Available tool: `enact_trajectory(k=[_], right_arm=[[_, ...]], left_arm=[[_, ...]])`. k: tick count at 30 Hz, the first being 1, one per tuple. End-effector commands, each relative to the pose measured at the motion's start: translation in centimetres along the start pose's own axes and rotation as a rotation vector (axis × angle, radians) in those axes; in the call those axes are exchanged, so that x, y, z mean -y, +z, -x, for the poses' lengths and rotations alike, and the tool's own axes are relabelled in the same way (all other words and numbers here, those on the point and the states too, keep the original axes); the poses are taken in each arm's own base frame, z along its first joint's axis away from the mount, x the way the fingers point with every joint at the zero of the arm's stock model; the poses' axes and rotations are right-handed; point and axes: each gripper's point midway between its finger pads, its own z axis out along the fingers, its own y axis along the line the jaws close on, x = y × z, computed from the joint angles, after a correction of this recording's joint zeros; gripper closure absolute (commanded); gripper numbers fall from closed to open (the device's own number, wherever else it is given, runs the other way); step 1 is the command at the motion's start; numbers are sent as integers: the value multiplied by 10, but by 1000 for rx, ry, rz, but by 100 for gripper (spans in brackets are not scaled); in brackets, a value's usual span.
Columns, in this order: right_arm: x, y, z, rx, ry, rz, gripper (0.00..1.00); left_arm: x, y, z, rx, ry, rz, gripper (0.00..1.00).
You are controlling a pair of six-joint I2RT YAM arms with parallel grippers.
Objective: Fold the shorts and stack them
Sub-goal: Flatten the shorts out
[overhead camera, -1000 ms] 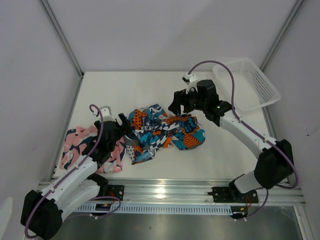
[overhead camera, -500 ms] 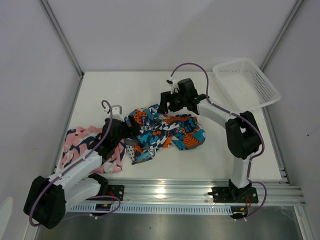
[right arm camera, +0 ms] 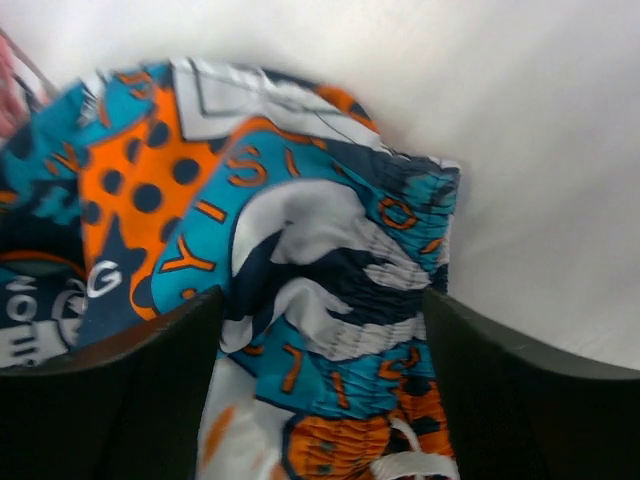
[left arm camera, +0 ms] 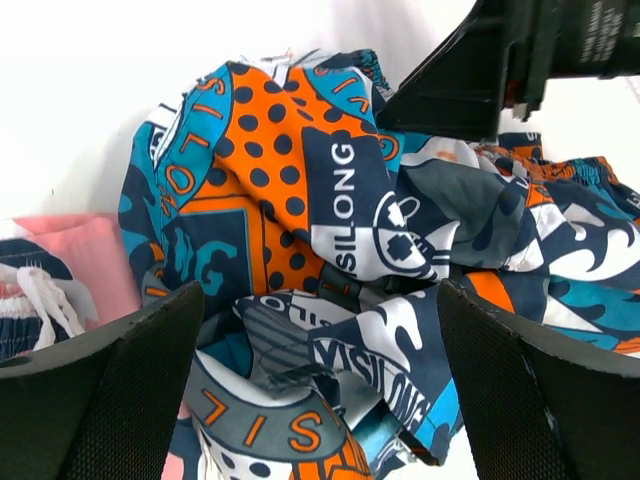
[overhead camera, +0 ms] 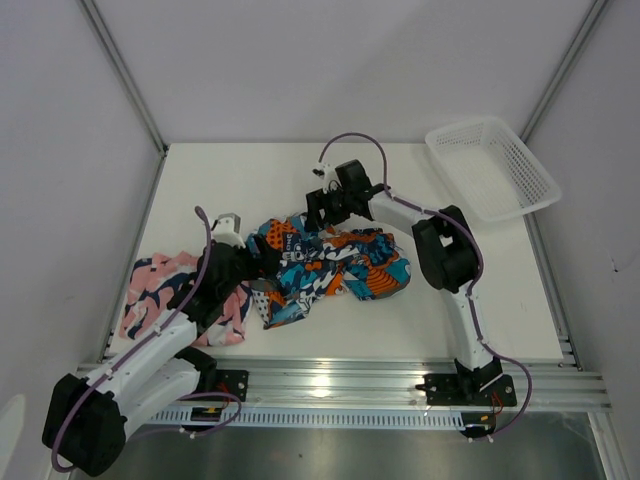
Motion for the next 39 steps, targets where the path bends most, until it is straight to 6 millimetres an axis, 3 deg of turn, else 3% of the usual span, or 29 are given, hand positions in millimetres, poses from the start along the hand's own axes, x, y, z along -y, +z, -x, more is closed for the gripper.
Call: enact_trajectory(k=[1, 4, 5, 7, 8, 10, 11, 13, 15, 17, 18, 21, 22, 24, 25, 26, 28, 29, 30, 31, 32, 34, 35, 36, 38, 39], right_arm=[[-3, 8, -4, -33, -59, 26, 23], [-12, 10, -9, -53, -78, 49, 44], [-13, 9, -7, -48, -79, 50, 66], [-16, 6, 2, -20, -77, 50, 88], [-17, 0, 12, 7, -61, 40, 100], [-2, -9, 31, 71, -48, -34, 100], [5, -16, 41, 103, -27, -69, 100], [30, -42, 70, 202, -4, -173, 100], [38, -70, 99, 300, 14, -221, 100], [57, -98, 114, 364, 35, -271, 100], [56, -120, 133, 430, 28, -300, 100], [74, -163, 154, 541, 34, -409, 100], [68, -186, 164, 587, 20, -433, 100], [70, -209, 174, 656, 7, -496, 100], [58, -223, 180, 685, -23, -494, 100], [49, -220, 176, 676, -42, -474, 100], [32, -214, 171, 645, -93, -449, 98], [27, -204, 165, 602, -146, -444, 91], [14, -188, 152, 526, -167, -408, 80], [11, -178, 146, 490, -177, -396, 47], [18, -161, 129, 413, -155, -400, 36], [24, -154, 122, 375, -143, -397, 30], [27, -151, 118, 369, -114, -383, 30], [39, -153, 110, 362, -81, -383, 30], [45, -160, 109, 390, -39, -356, 30], [57, -170, 103, 405, 21, -369, 30]], left_arm=[[4, -4, -14, -51, -21, -26, 1], [11, -5, -26, -88, -23, -58, 10], [14, -6, -34, -115, -21, -79, 24], [23, -7, -41, -131, -15, -114, 45], [28, -8, -41, -129, -10, -139, 61], [39, -11, -44, -114, 10, -200, 71], [41, -13, -46, -111, 13, -217, 85], [42, -15, -43, -106, 23, -220, 100], [42, -15, -41, -107, 37, -216, 100], [44, -16, -35, -103, 55, -216, 100], [45, -17, -32, -94, 62, -221, 100], [53, -19, -18, -65, 63, -239, 100], [56, -19, -16, -66, 64, -247, 100], [64, -18, -5, -52, 67, -266, 100], [65, -15, -6, -64, 68, -263, 100], [70, -14, 3, -47, 68, -267, 100], [65, -12, 3, -50, 67, -236, 100], [53, -8, 11, -17, 58, -154, 100], [41, -7, 10, -27, 36, -80, 100], [29, -6, 15, -10, 20, -15, 100], [19, -3, 24, 13, 6, 41, 100], [6, 0, 47, 46, -54, 95, 100], [1, 5, 47, 32, -71, 105, 100], [-12, 7, 66, 63, -114, 149, 100], [-31, 11, 74, 62, -164, 208, 100], [-48, 14, 86, 73, -220, 249, 100]])
